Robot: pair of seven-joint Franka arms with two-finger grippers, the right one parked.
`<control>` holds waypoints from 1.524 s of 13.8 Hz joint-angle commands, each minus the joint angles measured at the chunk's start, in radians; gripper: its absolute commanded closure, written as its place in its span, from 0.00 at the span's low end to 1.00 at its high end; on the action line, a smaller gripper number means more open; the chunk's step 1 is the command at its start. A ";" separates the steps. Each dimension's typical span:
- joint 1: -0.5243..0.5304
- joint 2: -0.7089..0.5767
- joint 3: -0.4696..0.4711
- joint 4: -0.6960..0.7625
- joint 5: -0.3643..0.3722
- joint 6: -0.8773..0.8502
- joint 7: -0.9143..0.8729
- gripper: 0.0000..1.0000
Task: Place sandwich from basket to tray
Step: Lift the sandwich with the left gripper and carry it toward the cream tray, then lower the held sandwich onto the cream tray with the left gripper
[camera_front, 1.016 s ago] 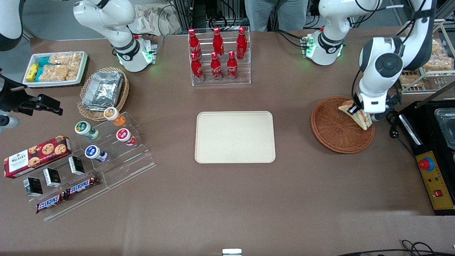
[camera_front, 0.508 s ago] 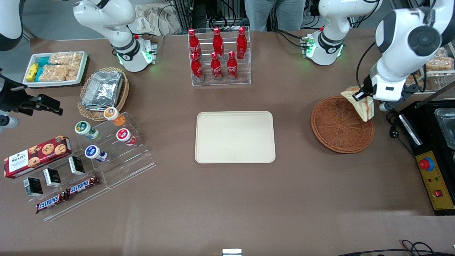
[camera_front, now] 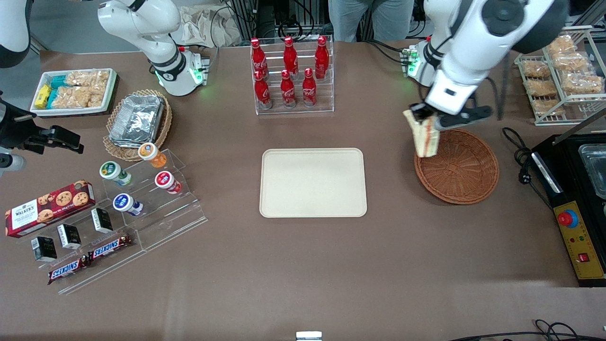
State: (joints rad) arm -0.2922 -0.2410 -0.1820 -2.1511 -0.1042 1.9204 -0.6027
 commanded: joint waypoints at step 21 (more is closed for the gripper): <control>-0.217 0.638 0.019 0.034 0.158 0.551 -0.041 0.01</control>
State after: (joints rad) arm -0.4947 0.3689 -0.1733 -2.1579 0.0296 2.4690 -0.6028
